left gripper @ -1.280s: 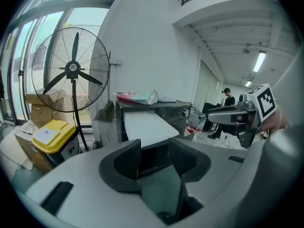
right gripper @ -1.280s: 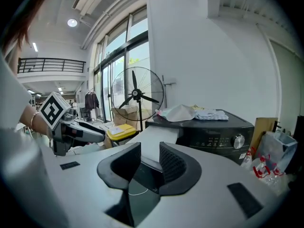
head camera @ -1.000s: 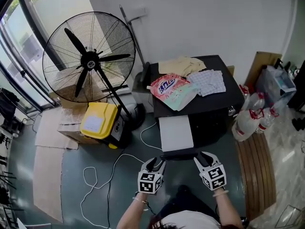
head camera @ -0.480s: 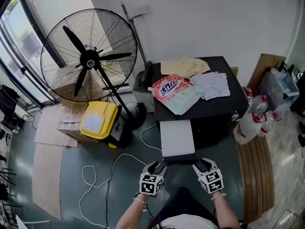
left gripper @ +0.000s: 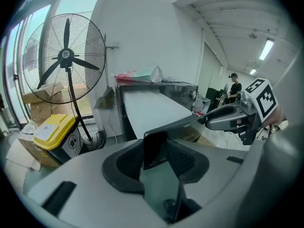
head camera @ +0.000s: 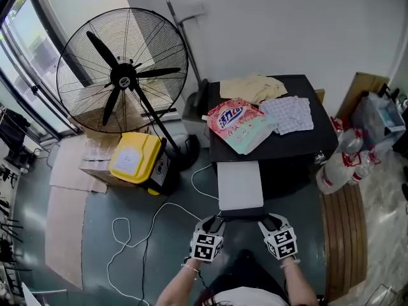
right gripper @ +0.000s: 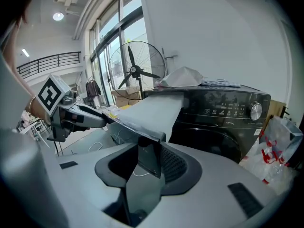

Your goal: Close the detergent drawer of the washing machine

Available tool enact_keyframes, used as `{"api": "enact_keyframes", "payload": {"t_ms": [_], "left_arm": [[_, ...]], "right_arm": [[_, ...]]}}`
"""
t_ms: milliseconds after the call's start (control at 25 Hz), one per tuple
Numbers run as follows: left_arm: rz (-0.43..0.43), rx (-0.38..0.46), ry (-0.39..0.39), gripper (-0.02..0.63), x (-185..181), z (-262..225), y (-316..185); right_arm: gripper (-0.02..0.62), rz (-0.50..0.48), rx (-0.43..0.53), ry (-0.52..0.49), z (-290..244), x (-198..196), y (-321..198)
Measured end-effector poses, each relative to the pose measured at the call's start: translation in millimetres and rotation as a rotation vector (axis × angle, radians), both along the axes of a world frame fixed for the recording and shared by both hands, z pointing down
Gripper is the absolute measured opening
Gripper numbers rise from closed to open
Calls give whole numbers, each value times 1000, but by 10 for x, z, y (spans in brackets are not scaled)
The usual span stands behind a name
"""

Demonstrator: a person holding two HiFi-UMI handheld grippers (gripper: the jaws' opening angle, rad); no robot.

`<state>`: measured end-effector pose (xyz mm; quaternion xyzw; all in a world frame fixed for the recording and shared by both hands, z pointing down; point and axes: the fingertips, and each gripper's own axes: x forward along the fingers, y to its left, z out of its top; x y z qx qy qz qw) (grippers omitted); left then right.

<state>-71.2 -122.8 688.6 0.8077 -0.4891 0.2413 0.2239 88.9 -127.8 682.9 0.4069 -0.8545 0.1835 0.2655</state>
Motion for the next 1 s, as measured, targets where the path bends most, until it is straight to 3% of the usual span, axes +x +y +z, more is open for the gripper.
{"api": "enact_keyframes", "payload": {"t_ms": [1000], "left_arm": [[-35, 1, 26, 158, 11, -105, -33]], "right_arm": [[161, 32, 9, 6, -124, 24, -56]]}}
